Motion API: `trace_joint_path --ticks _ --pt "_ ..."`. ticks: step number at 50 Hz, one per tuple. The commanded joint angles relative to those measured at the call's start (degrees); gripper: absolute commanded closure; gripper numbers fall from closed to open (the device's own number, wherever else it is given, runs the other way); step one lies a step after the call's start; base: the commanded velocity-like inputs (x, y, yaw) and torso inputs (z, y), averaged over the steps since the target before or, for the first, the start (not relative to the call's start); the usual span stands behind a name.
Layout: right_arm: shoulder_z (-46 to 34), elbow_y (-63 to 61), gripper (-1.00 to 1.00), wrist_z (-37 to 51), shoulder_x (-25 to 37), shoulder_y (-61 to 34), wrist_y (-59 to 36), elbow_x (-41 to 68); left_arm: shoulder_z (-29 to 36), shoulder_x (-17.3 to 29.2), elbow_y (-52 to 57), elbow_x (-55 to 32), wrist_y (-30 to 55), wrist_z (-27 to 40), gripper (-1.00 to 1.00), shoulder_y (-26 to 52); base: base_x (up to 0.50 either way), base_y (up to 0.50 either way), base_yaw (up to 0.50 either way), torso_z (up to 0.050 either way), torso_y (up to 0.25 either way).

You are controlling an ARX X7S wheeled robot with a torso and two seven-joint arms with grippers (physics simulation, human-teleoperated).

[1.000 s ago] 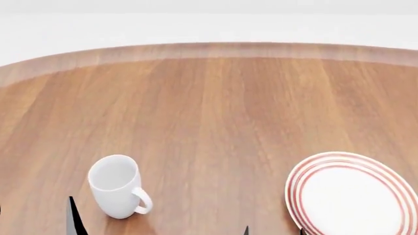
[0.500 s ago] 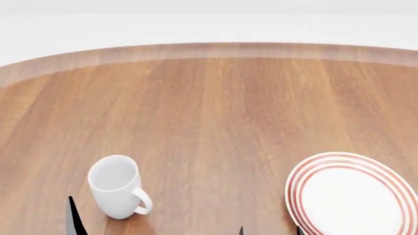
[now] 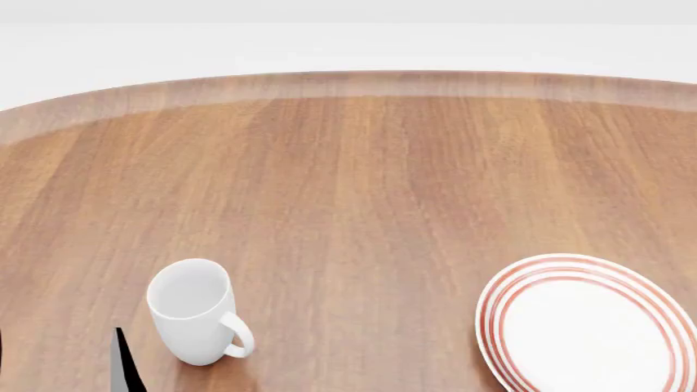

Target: Pick up the red mug and put it on the plate

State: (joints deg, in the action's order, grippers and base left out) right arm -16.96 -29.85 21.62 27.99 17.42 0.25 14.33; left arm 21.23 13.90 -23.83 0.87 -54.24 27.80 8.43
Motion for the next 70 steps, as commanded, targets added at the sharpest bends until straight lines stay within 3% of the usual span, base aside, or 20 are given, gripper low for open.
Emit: trace_joint_path --ticks 1,23,39,70 --pt "0.72 -8.56 -1.0 1.32 3.93 11.77 5.57 -3.19 0.32 0.16 -0.11 -0.08 -0.21 0.07 -1.0 0.11 0.0 0.0 0.0 0.0 0.0" --pt "-1.04 0.81 -1.0 1.49 2.8 19.94 22.76 -8.13 0.69 0.31 -0.55 -0.05 -1.03 0.51 -1.0 0.36 0.0 0.0 0.0 0.0 0.0" --pt "-3.93 8.8 -1.0 0.74 1.52 17.86 23.06 -11.5 0.91 0.44 -0.65 0.08 -1.2 0.89 -1.0 0.45 0.0 0.0 0.0 0.0 0.0" --pt "-6.59 9.58 -1.0 0.68 1.98 17.8 22.32 -12.4 1.37 0.68 -0.85 0.12 -1.57 1.55 -1.0 0.64 0.0 0.0 0.0 0.0 0.0"
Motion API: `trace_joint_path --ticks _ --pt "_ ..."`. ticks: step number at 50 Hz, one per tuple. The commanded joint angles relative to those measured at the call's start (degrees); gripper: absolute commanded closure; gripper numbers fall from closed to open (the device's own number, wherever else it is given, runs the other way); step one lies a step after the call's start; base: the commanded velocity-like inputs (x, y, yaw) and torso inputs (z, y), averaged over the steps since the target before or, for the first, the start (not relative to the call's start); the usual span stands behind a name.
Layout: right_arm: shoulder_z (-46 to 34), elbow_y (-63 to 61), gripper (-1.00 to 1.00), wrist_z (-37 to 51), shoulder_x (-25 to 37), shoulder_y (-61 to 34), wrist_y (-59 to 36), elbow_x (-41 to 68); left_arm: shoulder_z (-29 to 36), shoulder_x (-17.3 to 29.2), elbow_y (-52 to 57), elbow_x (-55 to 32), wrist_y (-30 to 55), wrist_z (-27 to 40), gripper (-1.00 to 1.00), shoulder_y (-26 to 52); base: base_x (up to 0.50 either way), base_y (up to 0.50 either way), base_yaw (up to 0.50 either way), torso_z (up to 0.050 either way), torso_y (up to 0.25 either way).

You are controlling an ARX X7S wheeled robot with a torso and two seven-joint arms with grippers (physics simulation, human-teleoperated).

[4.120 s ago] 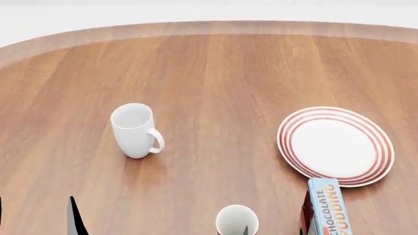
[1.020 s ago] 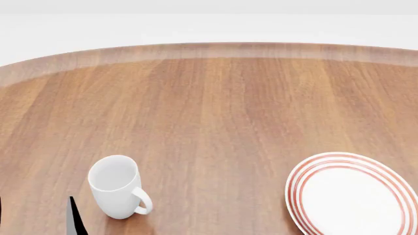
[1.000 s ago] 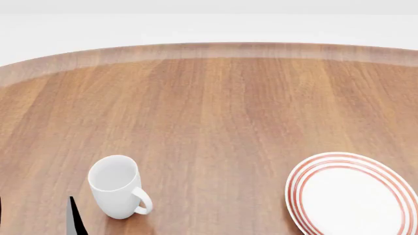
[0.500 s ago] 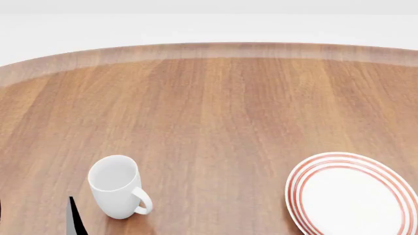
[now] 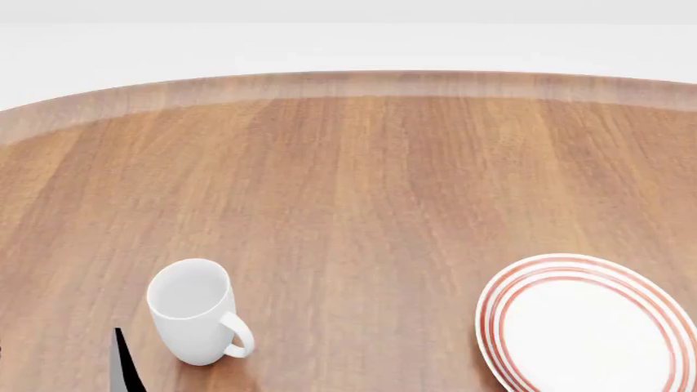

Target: Pick up the red mug and put it on the plate

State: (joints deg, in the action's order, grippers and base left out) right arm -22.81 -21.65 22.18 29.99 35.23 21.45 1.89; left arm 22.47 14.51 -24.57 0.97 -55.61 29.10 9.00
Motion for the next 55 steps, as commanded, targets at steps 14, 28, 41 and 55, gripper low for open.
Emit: trace_joint_path --ticks 14,28,41,55 --pt "-1.4 5.28 -1.0 0.28 -0.31 0.05 5.59 1.76 0.35 0.16 -0.25 0.05 -0.47 0.55 -1.0 0.18 0.0 0.0 0.0 0.0 0.0" --pt "-2.07 7.78 -1.0 0.85 -0.29 1.15 9.63 2.16 0.66 0.29 -0.49 0.02 -0.9 0.72 -1.0 0.33 0.0 0.0 0.0 0.0 0.0" --pt "-3.06 7.89 -1.0 1.35 -0.17 1.52 9.65 1.55 0.84 0.37 -0.61 0.0 -1.12 1.0 -1.0 0.42 0.0 0.0 0.0 0.0 0.0" --pt "-4.17 12.87 -1.0 0.79 -0.92 -0.2 12.27 3.62 1.06 0.48 -0.68 -0.04 -1.25 1.27 -1.0 0.5 0.0 0.0 0.0 0.0 0.0"
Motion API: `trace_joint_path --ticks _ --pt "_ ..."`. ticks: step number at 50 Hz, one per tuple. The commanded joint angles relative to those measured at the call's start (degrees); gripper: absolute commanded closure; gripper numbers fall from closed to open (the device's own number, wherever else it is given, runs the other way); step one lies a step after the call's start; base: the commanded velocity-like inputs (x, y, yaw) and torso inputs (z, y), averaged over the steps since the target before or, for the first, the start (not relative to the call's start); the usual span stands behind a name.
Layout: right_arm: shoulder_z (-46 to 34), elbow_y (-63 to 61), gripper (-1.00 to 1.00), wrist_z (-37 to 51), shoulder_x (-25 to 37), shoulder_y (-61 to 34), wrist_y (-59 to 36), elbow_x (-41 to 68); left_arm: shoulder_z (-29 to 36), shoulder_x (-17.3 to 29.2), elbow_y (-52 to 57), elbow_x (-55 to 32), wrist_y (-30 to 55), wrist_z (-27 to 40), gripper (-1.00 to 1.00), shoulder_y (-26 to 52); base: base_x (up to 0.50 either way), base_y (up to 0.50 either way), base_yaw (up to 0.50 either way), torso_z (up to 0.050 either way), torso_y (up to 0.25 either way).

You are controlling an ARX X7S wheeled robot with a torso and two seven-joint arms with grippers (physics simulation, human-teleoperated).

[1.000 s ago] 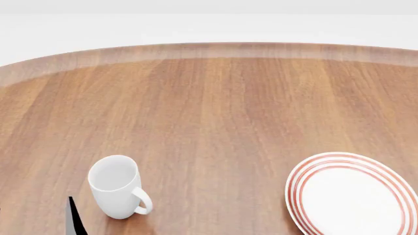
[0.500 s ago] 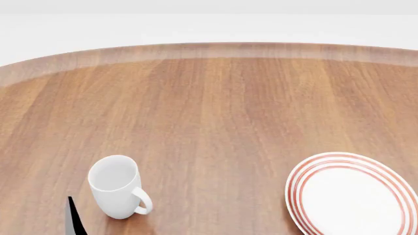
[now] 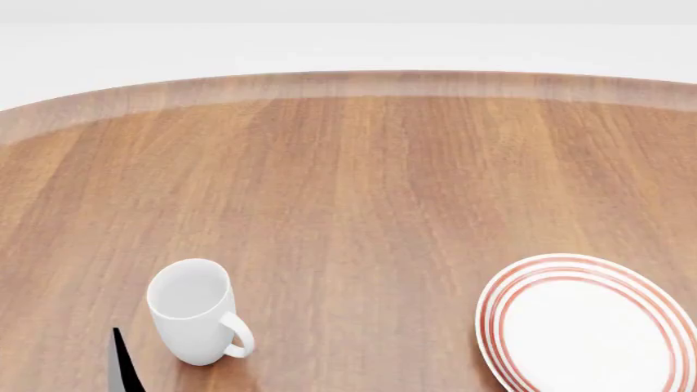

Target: Pick up the red mug and put it on the plate

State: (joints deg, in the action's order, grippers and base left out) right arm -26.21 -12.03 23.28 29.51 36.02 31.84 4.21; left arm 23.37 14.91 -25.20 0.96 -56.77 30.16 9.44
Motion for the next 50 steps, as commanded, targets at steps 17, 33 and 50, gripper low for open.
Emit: trace_joint_path --ticks 17,33,50 --pt "-1.87 8.24 -1.0 -1.18 -1.53 -2.57 4.53 2.68 0.47 0.22 -0.16 -0.11 -0.3 0.44 -1.0 0.17 0.0 0.0 0.0 0.0 0.0" --pt "-3.04 11.98 -1.0 -2.15 -2.46 -3.76 6.61 3.76 0.72 0.34 -0.24 -0.18 -0.43 0.71 -1.0 0.25 0.0 0.0 0.0 0.0 0.0" --pt "-3.27 13.13 -1.0 -1.93 -2.42 -3.54 8.08 4.24 1.02 0.47 -0.37 -0.22 -0.68 0.96 -1.0 0.37 0.0 0.0 0.0 0.0 0.0"
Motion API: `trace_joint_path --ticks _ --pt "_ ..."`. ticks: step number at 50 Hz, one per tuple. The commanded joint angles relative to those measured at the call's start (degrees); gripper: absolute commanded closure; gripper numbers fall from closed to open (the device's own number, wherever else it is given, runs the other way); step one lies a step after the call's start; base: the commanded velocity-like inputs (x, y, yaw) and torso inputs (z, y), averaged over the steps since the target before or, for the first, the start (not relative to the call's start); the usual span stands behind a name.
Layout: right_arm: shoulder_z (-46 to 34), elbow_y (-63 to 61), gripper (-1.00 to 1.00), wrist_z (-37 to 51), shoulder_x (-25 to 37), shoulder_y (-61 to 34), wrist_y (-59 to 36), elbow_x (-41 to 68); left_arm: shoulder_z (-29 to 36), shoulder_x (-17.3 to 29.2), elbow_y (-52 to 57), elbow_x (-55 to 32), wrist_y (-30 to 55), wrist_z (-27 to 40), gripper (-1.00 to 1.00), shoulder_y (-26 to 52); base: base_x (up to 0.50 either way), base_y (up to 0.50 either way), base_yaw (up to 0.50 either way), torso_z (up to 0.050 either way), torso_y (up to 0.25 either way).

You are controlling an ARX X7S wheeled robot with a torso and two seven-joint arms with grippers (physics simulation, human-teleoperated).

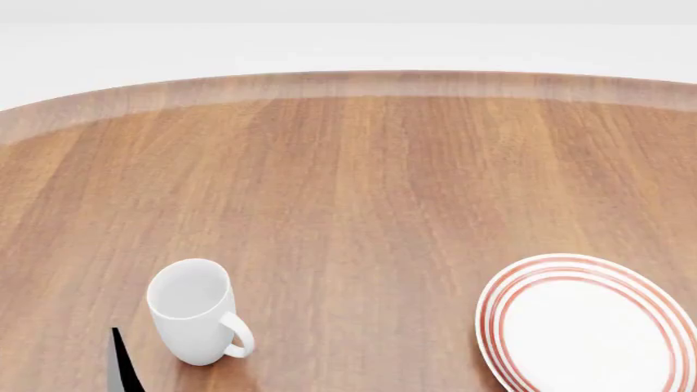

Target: Pick up the red mug and put it on the plate

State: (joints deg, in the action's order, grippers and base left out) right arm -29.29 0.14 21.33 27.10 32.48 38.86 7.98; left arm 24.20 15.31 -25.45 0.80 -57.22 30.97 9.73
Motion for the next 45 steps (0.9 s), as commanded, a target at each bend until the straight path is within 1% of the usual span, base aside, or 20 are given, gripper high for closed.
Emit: trace_joint_path --ticks 1,17,45 --pt "-0.17 0.98 -1.0 0.05 0.02 0.0 1.1 0.51 0.19 0.08 -0.12 -0.01 -0.22 0.18 -1.0 0.09 0.0 0.0 0.0 0.0 0.0" --pt "-0.12 1.68 -1.0 0.67 0.03 0.18 1.68 1.03 0.49 0.22 -0.25 -0.06 -0.46 0.39 -1.0 0.21 0.0 0.0 0.0 0.0 0.0" --pt "-1.07 9.07 -1.0 -0.45 -2.18 -3.37 2.7 2.73 0.88 0.42 -0.34 -0.02 -0.62 0.9 -1.0 0.35 0.0 0.0 0.0 0.0 0.0"
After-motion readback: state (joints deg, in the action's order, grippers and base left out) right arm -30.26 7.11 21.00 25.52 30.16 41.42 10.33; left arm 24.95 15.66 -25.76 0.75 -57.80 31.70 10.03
